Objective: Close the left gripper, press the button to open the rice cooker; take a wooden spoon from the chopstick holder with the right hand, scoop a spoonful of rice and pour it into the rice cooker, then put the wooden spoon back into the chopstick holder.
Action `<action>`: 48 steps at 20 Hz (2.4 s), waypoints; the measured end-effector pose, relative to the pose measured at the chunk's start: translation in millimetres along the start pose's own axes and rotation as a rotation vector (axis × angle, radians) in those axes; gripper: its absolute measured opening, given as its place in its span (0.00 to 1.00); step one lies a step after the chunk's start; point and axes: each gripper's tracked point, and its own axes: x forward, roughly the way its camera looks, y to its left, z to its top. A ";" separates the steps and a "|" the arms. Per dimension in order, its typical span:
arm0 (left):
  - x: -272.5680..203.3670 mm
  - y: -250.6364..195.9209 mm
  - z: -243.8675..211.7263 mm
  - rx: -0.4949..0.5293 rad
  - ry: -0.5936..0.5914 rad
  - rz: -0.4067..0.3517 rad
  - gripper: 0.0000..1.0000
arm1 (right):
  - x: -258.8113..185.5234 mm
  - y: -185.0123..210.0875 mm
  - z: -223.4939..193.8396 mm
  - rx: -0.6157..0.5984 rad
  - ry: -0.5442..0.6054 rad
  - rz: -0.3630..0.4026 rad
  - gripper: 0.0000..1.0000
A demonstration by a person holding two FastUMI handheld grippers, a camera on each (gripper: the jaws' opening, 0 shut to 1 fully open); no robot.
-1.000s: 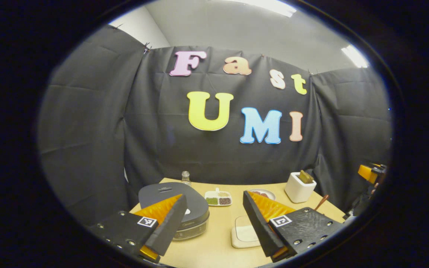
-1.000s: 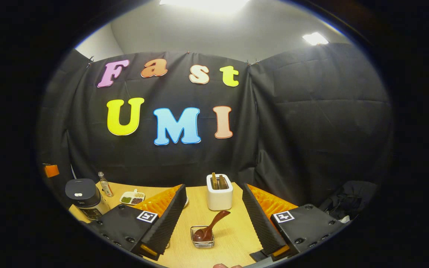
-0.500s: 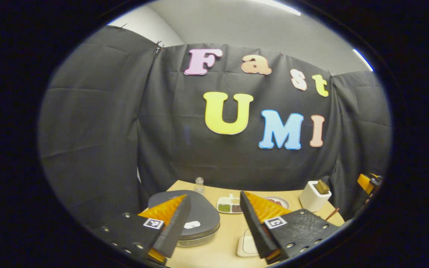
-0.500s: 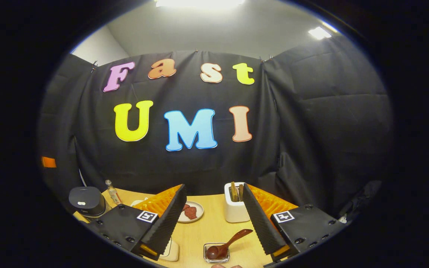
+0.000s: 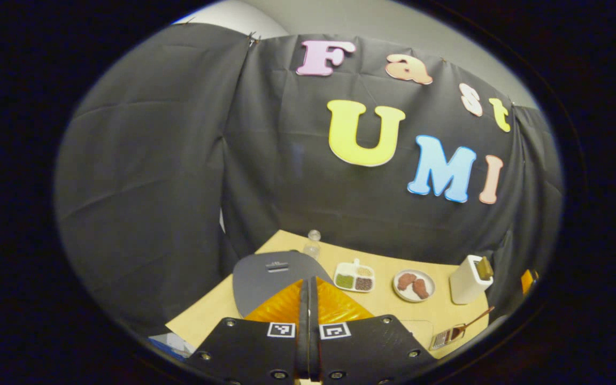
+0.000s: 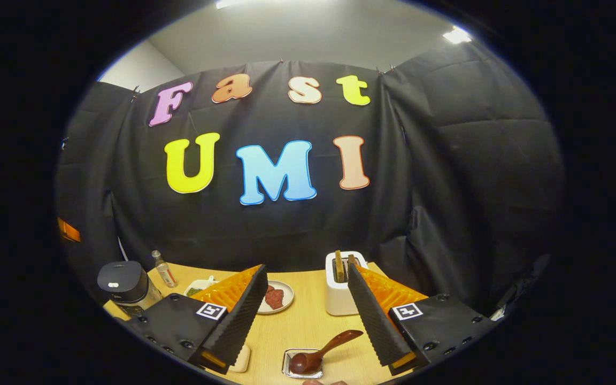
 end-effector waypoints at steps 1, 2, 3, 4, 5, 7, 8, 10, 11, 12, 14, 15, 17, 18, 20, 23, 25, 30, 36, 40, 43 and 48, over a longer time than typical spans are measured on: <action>5.5 3.8 -8.0 0.025 0.028 0.023 0.02 | 1.7 -5.1 -2.2 0.008 0.007 0.005 0.95; 8.6 5.3 -14.2 0.041 0.055 0.032 0.02 | 0.7 -7.7 -7.2 0.022 0.025 0.015 0.94; 7.9 3.2 -16.1 0.038 0.070 0.024 0.02 | 0.6 -9.0 -9.4 0.032 0.034 0.026 0.96; 10.4 0.2 -16.1 0.029 0.083 0.010 0.02 | 0.8 -12.9 -10.9 0.036 0.042 0.025 0.97; 14.3 2.2 -20.2 0.031 0.102 0.001 0.02 | -0.1 -17.1 -11.1 0.033 0.041 0.017 0.97; 34.7 12.9 -35.6 0.052 0.153 -0.003 0.00 | -4.8 -24.0 -12.6 0.023 0.037 -0.020 0.98; 44.9 16.8 -42.9 0.049 0.173 -0.011 0.02 | -8.8 -24.3 -13.5 0.026 0.033 -0.037 0.98; 64.0 14.6 -55.1 0.032 0.209 -0.041 0.02 | -19.0 -26.0 -13.8 0.036 0.032 -0.083 0.98; 72.9 14.9 -62.8 0.031 0.228 -0.058 0.02 | -23.6 -26.3 -14.3 0.044 0.034 -0.107 0.98; 82.5 15.2 -69.6 0.036 0.247 -0.072 0.02 | -29.2 -24.7 -15.2 0.054 0.035 -0.127 0.98; 99.1 11.7 -84.3 0.048 0.285 -0.112 0.02 | -41.0 -19.9 -17.6 0.051 0.043 -0.160 0.98; 106.0 8.2 -92.4 0.051 0.301 -0.134 0.01 | -46.7 -17.8 -18.3 0.039 0.045 -0.176 0.98; 118.8 6.8 -108.1 0.064 0.336 -0.160 0.02 | -60.3 -12.9 -16.2 0.016 0.042 -0.208 0.98; 122.3 10.4 -113.3 0.073 0.345 -0.159 0.02 | -67.9 -9.9 -14.9 0.007 0.039 -0.223 0.98; 127.4 10.2 -122.5 0.082 0.352 -0.187 0.02 | -84.4 -4.6 -13.3 -0.015 0.031 -0.257 0.98; 122.3 12.8 -129.5 0.086 0.354 -0.227 0.02 | -107.1 1.4 -18.3 -0.038 0.045 -0.309 0.98; 121.8 11.7 -130.9 0.075 0.339 -0.257 0.02 | -122.3 9.1 -22.5 -0.045 0.058 -0.335 0.98; 120.1 14.1 -133.9 0.013 0.339 -0.302 0.02 | -150.4 42.5 -33.2 -0.088 0.085 -0.307 0.98; 120.0 13.6 -137.6 0.005 0.347 -0.312 0.02 | -164.0 47.5 -36.9 -0.058 0.085 -0.297 0.97; 109.3 15.9 -132.6 -0.030 0.302 -0.276 0.02 | -171.7 39.9 -37.9 -0.070 0.087 -0.279 0.97; 83.6 22.9 -107.8 -0.042 0.193 -0.221 0.02 | -171.4 25.5 -38.6 -0.070 0.084 -0.264 0.98; 22.0 26.6 -86.8 0.005 0.085 -0.118 0.01 | -169.8 0.3 -47.5 -0.010 0.097 -0.214 0.97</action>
